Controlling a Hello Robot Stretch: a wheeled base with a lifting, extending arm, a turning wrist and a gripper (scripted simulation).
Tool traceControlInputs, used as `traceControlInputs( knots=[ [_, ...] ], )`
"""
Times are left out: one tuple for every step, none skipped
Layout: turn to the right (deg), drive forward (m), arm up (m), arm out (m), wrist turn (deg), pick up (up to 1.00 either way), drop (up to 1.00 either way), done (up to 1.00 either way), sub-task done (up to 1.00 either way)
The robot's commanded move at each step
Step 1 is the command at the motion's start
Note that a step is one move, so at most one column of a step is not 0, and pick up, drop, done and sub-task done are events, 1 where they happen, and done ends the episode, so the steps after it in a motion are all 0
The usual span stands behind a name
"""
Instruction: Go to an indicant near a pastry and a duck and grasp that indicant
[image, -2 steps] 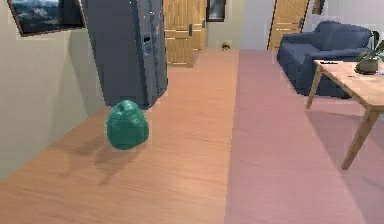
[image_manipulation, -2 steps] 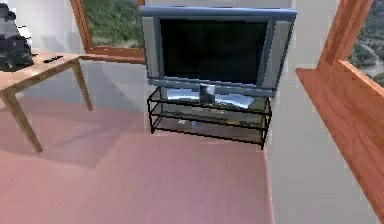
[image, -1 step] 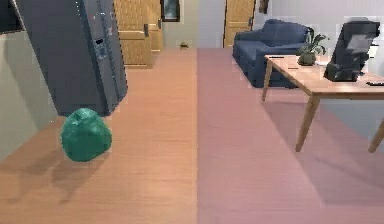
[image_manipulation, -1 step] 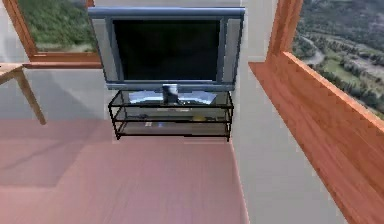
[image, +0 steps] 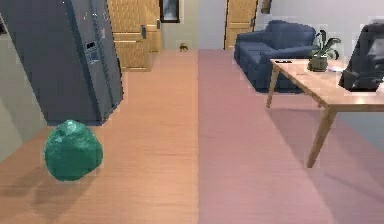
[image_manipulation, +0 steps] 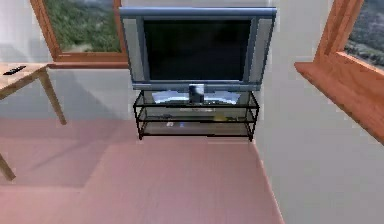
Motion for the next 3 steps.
traceControlInputs(
  knots=[
    [-45.0,0.00,0.00,0.00,0.0,0.00,0.00,0.00,0.00],
    [-27.0,0.00,0.00,0.00,0.0,0.00,0.00,0.00,0.00],
    [0.0,0.10,0.00,0.00,0.0,0.00,0.00,0.00,0.00]
  ],
)
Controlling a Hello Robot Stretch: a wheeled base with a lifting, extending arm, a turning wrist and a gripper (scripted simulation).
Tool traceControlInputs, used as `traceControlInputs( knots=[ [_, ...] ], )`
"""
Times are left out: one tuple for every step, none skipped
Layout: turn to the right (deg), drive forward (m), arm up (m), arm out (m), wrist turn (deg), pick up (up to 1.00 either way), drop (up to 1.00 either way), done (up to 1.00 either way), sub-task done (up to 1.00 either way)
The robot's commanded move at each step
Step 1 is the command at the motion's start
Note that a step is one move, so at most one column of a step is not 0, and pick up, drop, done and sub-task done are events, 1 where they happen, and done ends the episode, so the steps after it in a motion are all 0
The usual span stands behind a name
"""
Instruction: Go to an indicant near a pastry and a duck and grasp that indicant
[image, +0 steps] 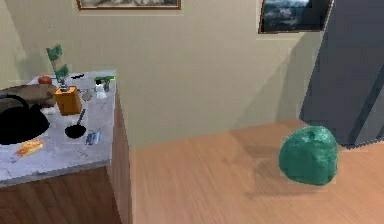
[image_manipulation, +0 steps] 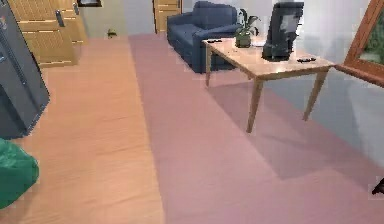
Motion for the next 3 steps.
traceControlInputs(
  knots=[
    [-45.0,0.00,0.00,0.00,0.0,0.00,0.00,0.00,0.00],
    [-45.0,0.00,0.00,0.00,0.0,0.00,0.00,0.00,0.00],
    [-24.0,0.00,0.00,0.00,0.0,0.00,0.00,0.00,0.00]
  ],
)
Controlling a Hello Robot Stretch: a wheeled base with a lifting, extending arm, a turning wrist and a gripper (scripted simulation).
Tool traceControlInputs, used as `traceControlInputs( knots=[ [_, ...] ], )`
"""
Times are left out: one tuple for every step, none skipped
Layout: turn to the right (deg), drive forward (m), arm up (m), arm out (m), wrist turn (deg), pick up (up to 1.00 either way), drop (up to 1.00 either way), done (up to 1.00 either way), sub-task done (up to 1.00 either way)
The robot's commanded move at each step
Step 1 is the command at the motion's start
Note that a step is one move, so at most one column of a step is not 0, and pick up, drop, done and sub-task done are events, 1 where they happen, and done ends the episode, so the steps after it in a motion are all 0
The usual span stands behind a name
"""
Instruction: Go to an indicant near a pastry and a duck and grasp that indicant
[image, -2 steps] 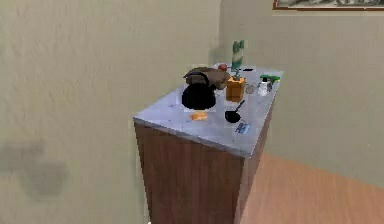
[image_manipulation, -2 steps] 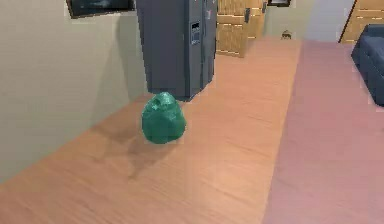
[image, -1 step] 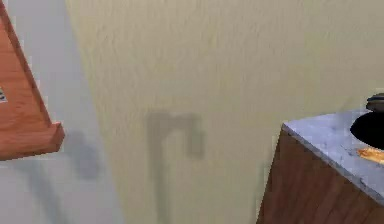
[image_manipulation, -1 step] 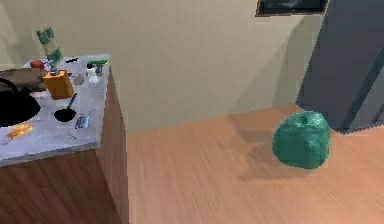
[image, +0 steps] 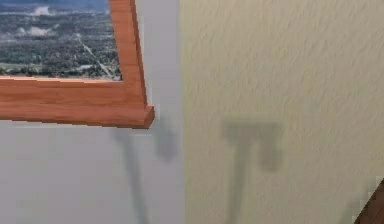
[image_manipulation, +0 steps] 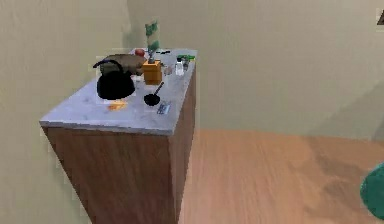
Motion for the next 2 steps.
traceControlInputs(
  knots=[
    [-3.0,0.00,0.00,0.00,0.0,0.00,0.00,0.00,0.00],
    [45.0,0.00,0.00,0.00,0.0,0.00,0.00,0.00,0.00]
  ],
)
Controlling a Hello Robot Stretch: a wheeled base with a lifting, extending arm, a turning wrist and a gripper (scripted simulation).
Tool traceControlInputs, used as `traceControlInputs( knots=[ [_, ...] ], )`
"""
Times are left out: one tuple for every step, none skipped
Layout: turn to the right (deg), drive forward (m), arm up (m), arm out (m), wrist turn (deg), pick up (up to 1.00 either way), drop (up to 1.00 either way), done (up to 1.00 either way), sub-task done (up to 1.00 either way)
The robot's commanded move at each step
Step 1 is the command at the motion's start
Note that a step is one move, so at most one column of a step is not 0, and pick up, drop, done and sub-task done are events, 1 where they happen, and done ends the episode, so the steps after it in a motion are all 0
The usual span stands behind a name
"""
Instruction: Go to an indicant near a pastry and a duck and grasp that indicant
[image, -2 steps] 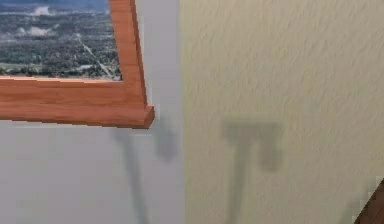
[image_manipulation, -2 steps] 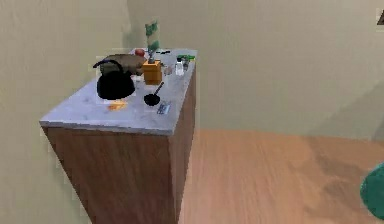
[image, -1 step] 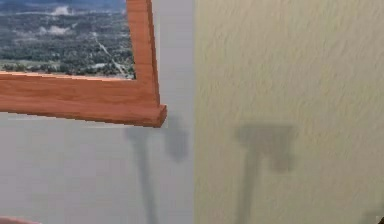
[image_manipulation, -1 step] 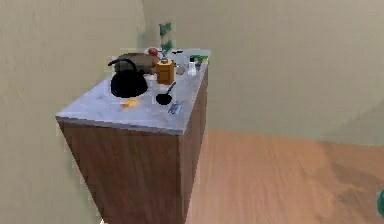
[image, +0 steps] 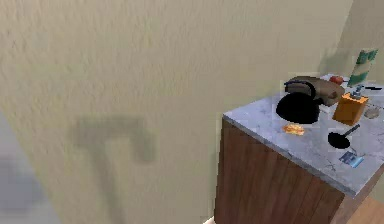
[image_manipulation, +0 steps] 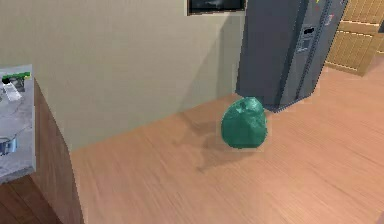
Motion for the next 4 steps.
traceControlInputs(
  knots=[
    [24.0,0.00,0.00,0.00,0.0,0.00,0.00,0.00,0.00],
    [0.0,0.50,0.00,0.00,0.0,0.00,0.00,0.00,0.00],
    [-36.0,0.00,0.00,0.00,0.0,0.00,0.00,0.00,0.00],
    [-9.0,0.00,0.00,0.00,0.0,0.00,0.00,0.00,0.00]
  ],
)
